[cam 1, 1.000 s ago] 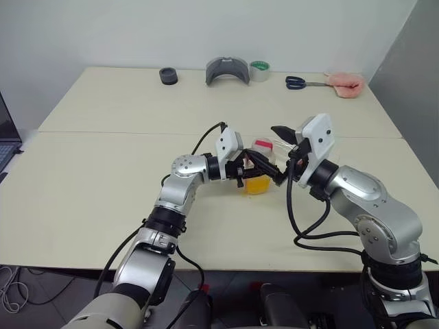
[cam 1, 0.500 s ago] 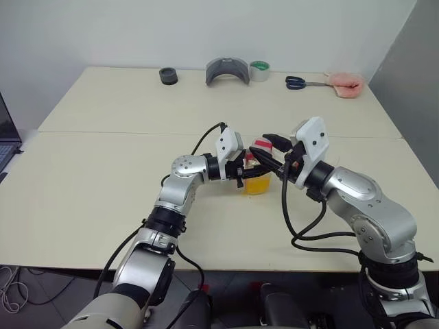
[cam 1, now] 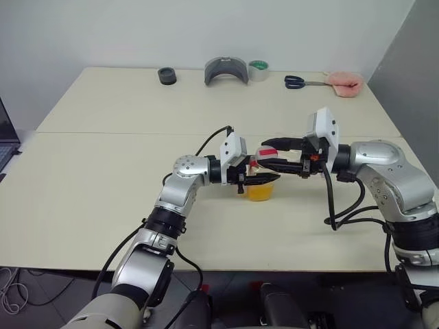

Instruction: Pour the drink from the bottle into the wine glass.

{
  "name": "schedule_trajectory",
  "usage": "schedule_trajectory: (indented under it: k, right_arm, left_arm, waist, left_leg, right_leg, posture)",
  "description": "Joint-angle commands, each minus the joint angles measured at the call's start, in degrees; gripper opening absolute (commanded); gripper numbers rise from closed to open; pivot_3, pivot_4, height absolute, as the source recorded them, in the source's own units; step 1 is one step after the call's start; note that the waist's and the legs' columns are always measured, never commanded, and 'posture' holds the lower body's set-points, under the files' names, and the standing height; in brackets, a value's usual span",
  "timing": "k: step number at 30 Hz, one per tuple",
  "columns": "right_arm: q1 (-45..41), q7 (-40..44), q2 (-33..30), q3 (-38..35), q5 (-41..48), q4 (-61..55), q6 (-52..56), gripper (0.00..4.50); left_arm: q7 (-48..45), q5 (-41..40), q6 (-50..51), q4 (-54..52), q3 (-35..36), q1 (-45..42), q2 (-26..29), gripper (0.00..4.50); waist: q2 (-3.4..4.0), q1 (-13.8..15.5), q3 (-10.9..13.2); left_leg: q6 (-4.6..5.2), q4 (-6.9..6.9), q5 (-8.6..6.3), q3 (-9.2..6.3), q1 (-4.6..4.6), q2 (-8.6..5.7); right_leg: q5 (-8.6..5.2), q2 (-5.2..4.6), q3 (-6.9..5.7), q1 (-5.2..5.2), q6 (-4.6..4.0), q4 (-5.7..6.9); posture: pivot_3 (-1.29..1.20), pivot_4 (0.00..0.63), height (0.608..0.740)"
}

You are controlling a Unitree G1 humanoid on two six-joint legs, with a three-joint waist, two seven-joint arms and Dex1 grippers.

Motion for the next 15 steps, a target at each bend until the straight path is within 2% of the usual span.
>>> schedule_trajectory:
  k: [1,6,10,15]
  right_arm:
    - [2.0,-3.1,0.8,-1.9,-0.5,-3.6,-0.7,2.77]
    - [8.2,-12.9,1.8,-7.6,1.4,-15.1,3.6,4.49]
    - [14.7,-26.0,5.8,-9.8,1.7,-27.0,10.7,4.5]
    - [17.0,-39.2,11.2,-3.8,-5.4,-33.4,15.7,4.5]
  left_arm:
    - [1.6,-0.9,-0.6,-2.3,1.7,-1.3,-0.1,1.77]
    - [2.9,-1.0,0.1,-2.4,1.9,-1.0,0.1,1.77]
    - [3.4,-1.0,0.3,-1.4,2.2,-1.4,0.1,1.77]
    - [3.9,-1.0,0.5,0.1,2.7,-2.4,-0.2,1.77]
  waist:
    - [0.0,0.2,0.0]
    - [0.01,0.4,0.0]
    - [0.01,0.4,0.0]
    - [0.01,0.2,0.0]
  left_leg:
    - [0.0,0.02,0.0,0.0,0.0,0.0]
    - [0.0,0.03,0.0,-0.02,-0.09,-0.02]
    - [-0.01,0.02,0.0,-0.08,-0.11,0.01]
    - [-0.01,0.0,0.0,0.01,-0.05,0.0]
  right_leg:
    - [0.0,-0.01,0.0,0.0,0.0,0.0]
    - [0.0,-0.04,0.0,-0.04,0.01,-0.03]
    - [0.0,-0.03,-0.01,-0.03,0.01,-0.06]
    - [0.0,0.0,0.06,-0.05,0.02,0.01]
  posture:
    - [0.0,0.15,0.74]
    - [0.0,0.15,0.74]
    - [0.0,0.15,0.74]
    - [0.0,0.15,0.74]
